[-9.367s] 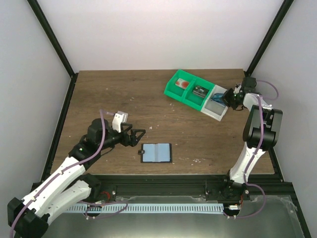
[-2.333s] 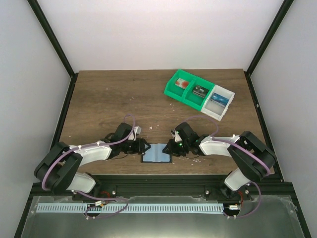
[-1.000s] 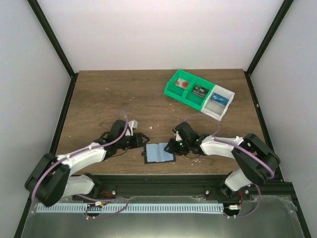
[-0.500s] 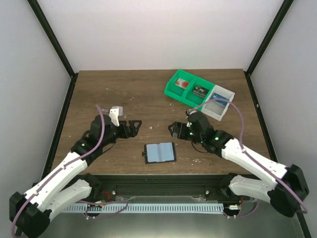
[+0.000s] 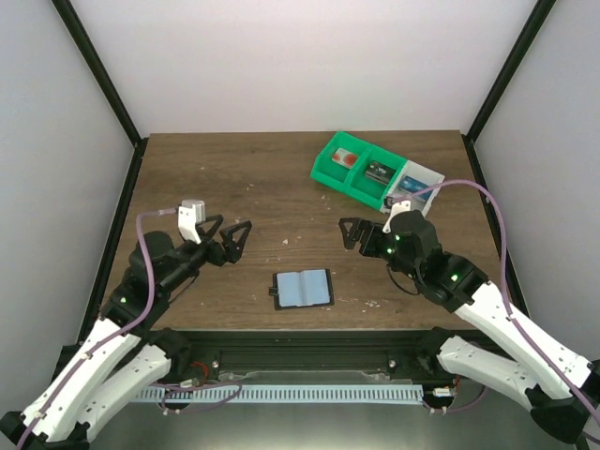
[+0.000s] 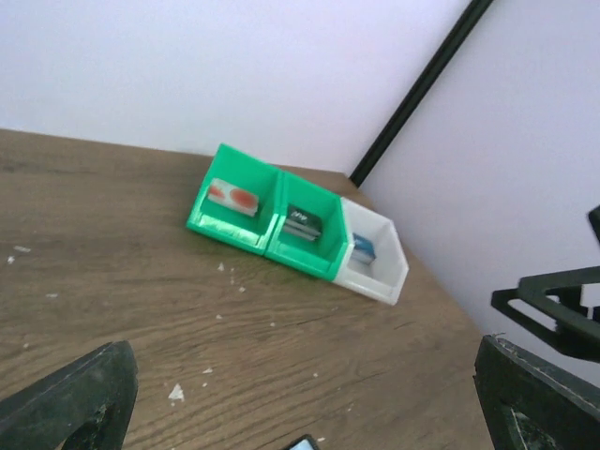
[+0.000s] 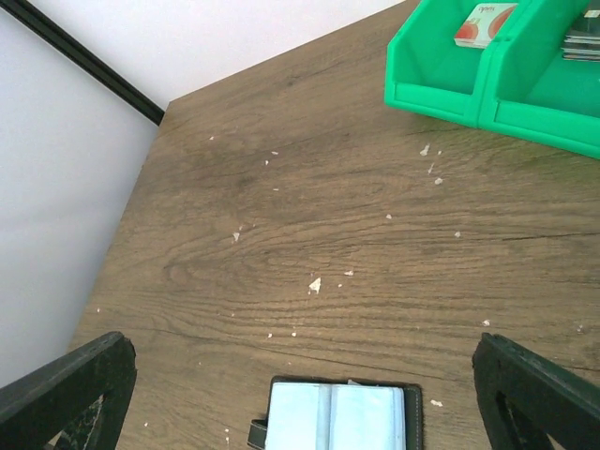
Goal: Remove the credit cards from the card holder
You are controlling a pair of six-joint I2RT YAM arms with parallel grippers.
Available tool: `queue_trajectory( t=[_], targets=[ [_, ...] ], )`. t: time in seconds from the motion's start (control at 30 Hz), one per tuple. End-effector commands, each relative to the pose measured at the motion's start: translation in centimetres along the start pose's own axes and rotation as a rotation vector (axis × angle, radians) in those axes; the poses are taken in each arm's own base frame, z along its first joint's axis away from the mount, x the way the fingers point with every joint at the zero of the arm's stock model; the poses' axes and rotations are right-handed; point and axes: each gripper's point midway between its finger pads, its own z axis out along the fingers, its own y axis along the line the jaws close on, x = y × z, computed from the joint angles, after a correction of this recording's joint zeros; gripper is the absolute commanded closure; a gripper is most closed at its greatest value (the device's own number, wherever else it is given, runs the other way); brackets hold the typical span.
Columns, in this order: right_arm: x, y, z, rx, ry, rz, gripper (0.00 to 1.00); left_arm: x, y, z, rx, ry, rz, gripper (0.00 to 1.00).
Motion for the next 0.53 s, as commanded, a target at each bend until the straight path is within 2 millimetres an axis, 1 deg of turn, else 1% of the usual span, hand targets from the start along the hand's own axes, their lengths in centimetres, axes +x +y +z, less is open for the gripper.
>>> queue_trajectory(
  t=[0.0, 0.2, 0.5],
  targets=[
    [-0.6, -0.2, -1.2, 0.015, -0.021, -0.004, 0.0, 0.1, -1.2, -0.8, 0.081, -0.025, 0.004, 0.0],
    [-1.0, -0.1, -1.9, 0.001, -0.042, -0.003, 0.0, 0.8, -0.6, -1.1, 0.075, -0.032, -0.032, 0.0],
    [-0.9, -0.1, -2.4, -0.012, -0.049, 0.008, 0.0, 0.8, -0.7, -0.8, 0.079, -0.028, -0.056, 0.0]
  ],
)
